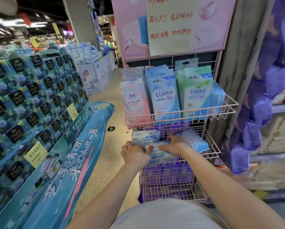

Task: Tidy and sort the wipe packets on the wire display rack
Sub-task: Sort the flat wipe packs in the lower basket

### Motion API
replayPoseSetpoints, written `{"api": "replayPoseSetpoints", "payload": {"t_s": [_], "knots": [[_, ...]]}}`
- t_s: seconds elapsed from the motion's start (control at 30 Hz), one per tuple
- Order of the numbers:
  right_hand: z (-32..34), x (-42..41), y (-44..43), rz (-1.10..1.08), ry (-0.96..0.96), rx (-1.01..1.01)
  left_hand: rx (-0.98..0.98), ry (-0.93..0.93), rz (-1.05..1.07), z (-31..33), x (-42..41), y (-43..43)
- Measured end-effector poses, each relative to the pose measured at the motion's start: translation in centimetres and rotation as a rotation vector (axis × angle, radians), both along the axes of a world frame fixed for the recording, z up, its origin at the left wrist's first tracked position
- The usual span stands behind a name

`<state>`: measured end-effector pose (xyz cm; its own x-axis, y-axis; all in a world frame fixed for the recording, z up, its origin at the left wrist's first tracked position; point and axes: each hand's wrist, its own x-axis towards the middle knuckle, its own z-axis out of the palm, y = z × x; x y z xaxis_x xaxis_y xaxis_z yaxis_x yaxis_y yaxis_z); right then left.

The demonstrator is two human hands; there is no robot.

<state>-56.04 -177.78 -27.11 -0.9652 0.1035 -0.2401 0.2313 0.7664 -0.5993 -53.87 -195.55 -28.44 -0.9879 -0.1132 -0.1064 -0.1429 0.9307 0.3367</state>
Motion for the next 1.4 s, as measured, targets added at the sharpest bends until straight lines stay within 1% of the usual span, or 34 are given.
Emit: {"api": "replayPoseSetpoints", "payload": {"t_s": [0.17,0.27,0.33,0.43,0.53,0.6,0.67,0.73,0.8,0.83,0.9,0.93,0.97,1.0,1.07,1.1,1.13,1.2,1.27,1.3,1.37,1.4], "knots": [[0.5,-0.1,-0.3,-0.053,0.031,-0.115,0.105,0.015,-0.004,-0.1,0.1,-0.5],[-0.1,-0.1,-1.1,-0.125,0.033,-0.261,0.201,0.060,0.065,0.1,-0.1,-0.7],[-0.7,0.2,-2.0,-0.125,0.046,-0.313,0.197,0.069,0.102,0.3,-0.2,-1.2],[-1.2,0.3,-2.9,-0.067,0.088,-0.303,0.151,0.050,0.137,0.3,-0.2,-2.1],[-0.9,0.4,-3.3,0.019,0.044,-0.213,0.116,0.071,0.138,-0.5,0.2,-2.1],[-0.8,0.3,-3.1,0.025,0.015,-0.222,0.148,0.160,0.138,-0.9,0.5,-1.7],[-0.4,0.5,-2.9,0.030,0.020,-0.193,0.165,0.219,0.142,-0.8,0.7,-1.4],[-0.2,0.7,-2.3,0.033,0.048,-0.149,0.157,0.237,0.168,-0.4,0.7,-1.2],[0.1,1.1,-1.5,-0.012,0.103,-0.110,0.165,0.284,0.178,0.2,1.1,-0.7],[0.3,1.4,-0.8,-0.059,0.162,-0.089,0.176,0.313,0.159,0.6,1.4,0.0],[0.5,2.0,0.8,-0.190,0.320,-0.074,0.190,0.346,0.083,1.4,2.1,1.9],[0.6,2.1,1.9,-0.246,0.377,-0.036,0.193,0.341,0.036,1.8,2.4,3.0],[0.6,2.3,3.0,-0.281,0.380,0.043,0.200,0.322,-0.011,2.1,2.8,4.0],[0.4,2.3,4.1,-0.293,0.314,0.156,0.215,0.292,-0.058,2.4,3.0,5.0],[-0.4,2.5,6.2,-0.265,0.122,0.374,0.240,0.230,-0.121,2.6,3.5,6.4],[-0.9,2.6,7.0,-0.242,0.058,0.428,0.249,0.202,-0.134,2.6,3.7,6.9],[-1.3,2.6,7.6,-0.231,0.043,0.432,0.258,0.175,-0.140,2.5,3.9,7.3],[-1.8,2.4,8.4,-0.227,0.085,0.387,0.274,0.127,-0.140,2.2,4.2,7.9],[-1.6,2.6,9.0,-0.213,0.173,0.305,0.287,0.098,-0.124,2.0,4.4,8.3],[-1.7,2.9,9.3,-0.209,0.242,0.227,0.316,0.096,-0.111,1.9,4.4,8.4],[-1.8,3.9,9.7,-0.228,0.389,0.046,0.435,0.089,-0.083,2.0,4.4,8.9],[-1.7,4.6,9.7,-0.254,0.426,-0.025,0.490,0.069,-0.077,2.1,4.3,9.3]]}}
